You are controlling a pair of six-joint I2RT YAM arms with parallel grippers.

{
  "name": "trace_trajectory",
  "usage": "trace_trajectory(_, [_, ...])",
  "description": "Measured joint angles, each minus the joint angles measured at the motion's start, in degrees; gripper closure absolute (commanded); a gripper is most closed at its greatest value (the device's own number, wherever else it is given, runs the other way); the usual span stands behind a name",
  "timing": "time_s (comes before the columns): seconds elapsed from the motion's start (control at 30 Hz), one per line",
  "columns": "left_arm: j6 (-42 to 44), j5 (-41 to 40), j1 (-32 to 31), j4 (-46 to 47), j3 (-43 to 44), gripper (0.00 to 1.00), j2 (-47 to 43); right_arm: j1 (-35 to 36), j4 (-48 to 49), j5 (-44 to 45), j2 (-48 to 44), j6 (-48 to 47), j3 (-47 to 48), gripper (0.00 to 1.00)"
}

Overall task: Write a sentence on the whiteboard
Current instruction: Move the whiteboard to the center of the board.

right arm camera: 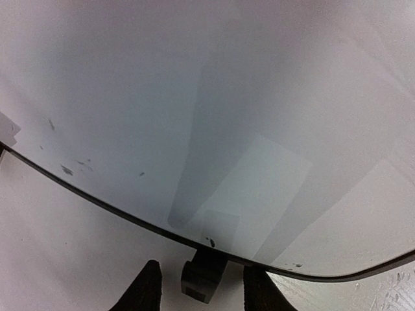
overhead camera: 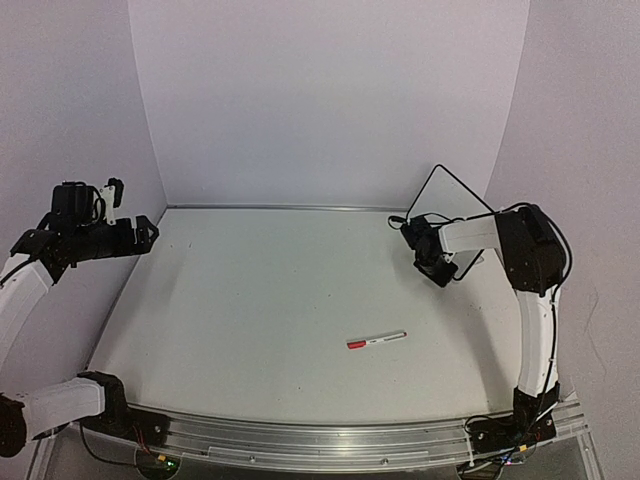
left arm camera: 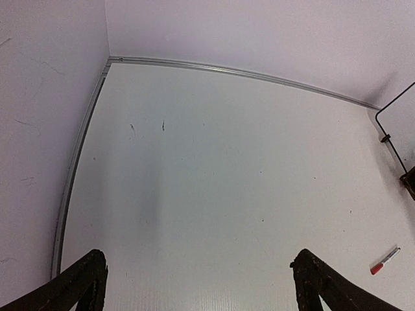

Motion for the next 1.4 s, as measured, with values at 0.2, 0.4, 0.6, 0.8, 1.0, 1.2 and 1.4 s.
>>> trace_trajectory(0.2, [0.01, 0.05, 0.0, 0.0, 0.0, 0.0, 0.45, -0.02, -0.57, 1.14, 0.76, 0.39, 0.78, 0.83])
trace_trajectory(0.4, [0.01, 0.63, 0.0, 0.0, 0.0, 0.0, 1.04, -0.07, -2.68, 3.0, 1.12, 0.09, 1.19, 1.0])
trace_trajectory(0.6, [0.01, 1.06, 0.0, 0.0, 0.0, 0.0, 1.52, -0.07, -2.59, 3.1, 1.1, -1.85, 1.17, 1.0])
trace_trajectory(0.8, [0.01, 1.11, 0.0, 0.01, 0.0, 0.0, 1.56, 0.38, -1.14, 3.18, 0.36, -4.87, -0.34, 1.0])
trace_trajectory(1.0, [0.13, 1.17, 0.0, 0.0, 0.0, 0.01, 1.64, 1.21, 4.54, 1.06, -3.36, -9.54, -6.56, 1.0])
trace_trajectory(1.2, [0.69, 1.15, 0.0, 0.02, 0.0, 0.0, 1.99, 3.94, 10.5, -1.1, -6.87, -15.3, -12.48, 1.0])
trace_trajectory(1.4, [0.86, 1.17, 0.0, 0.04, 0.0, 0.0, 2.61, 7.15, 17.29, -5.41, -11.22, -22.1, -19.11, 1.0])
